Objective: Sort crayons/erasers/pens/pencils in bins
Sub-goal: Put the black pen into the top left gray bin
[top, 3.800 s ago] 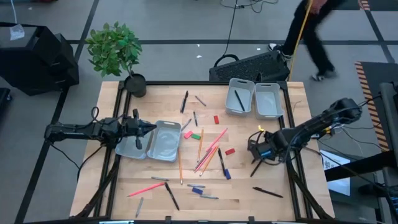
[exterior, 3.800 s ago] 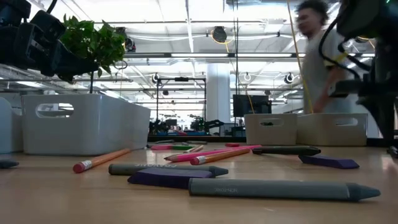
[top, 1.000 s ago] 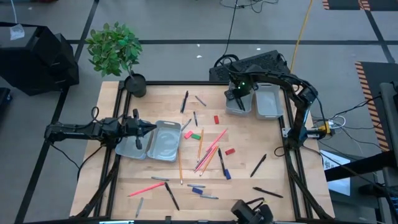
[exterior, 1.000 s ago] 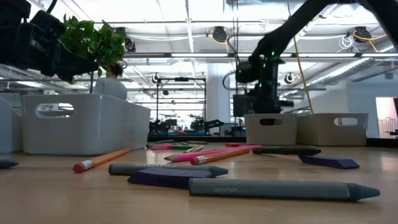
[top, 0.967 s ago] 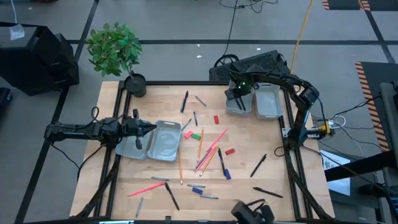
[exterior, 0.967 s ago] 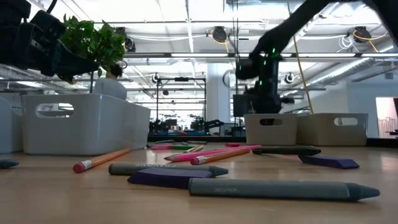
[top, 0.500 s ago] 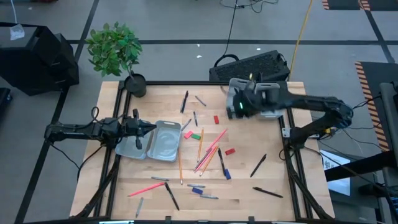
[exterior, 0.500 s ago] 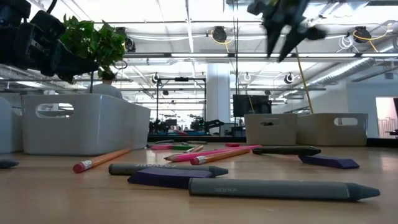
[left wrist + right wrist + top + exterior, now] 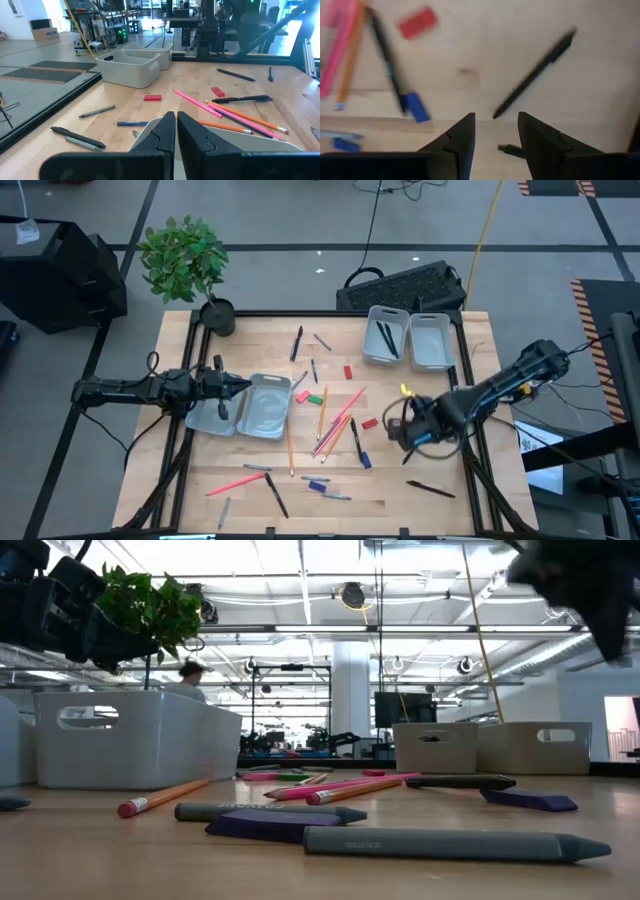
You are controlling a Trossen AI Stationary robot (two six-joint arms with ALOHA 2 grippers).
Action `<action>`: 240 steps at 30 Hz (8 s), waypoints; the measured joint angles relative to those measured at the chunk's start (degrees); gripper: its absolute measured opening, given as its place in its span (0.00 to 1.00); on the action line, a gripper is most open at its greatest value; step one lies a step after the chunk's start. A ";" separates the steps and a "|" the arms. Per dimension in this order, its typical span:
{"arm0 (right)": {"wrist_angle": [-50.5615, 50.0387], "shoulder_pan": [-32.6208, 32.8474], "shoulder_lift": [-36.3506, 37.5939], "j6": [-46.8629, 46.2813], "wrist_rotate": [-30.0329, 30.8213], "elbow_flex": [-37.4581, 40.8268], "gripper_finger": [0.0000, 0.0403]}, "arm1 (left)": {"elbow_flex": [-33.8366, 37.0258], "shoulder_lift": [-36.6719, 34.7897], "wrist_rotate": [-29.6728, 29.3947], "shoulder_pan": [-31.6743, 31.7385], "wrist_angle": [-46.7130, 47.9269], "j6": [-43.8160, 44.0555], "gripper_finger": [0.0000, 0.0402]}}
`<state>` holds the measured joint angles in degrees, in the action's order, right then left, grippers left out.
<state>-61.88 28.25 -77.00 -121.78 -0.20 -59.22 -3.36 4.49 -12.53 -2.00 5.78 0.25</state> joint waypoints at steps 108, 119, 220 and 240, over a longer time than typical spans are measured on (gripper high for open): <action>15.17 -69.36 -23.96 91.04 4.50 -15.12 0.29 | -0.02 0.01 0.00 -0.02 -0.02 0.00 0.06; 14.72 -52.76 -5.43 82.62 6.11 -15.12 0.33 | 0.00 0.02 0.00 -0.02 0.00 0.00 0.06; 0.06 -66.15 -25.22 100.48 4.69 -28.89 0.06 | -0.02 0.02 0.00 -0.02 -0.02 0.00 0.06; 7.04 -69.12 -30.43 102.98 4.97 -28.89 0.33 | 0.10 0.00 0.52 -0.02 -21.26 29.65 0.06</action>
<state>-54.83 -40.87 -107.43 -18.79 4.78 -88.12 -3.26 4.49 -12.01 -2.02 -15.48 29.90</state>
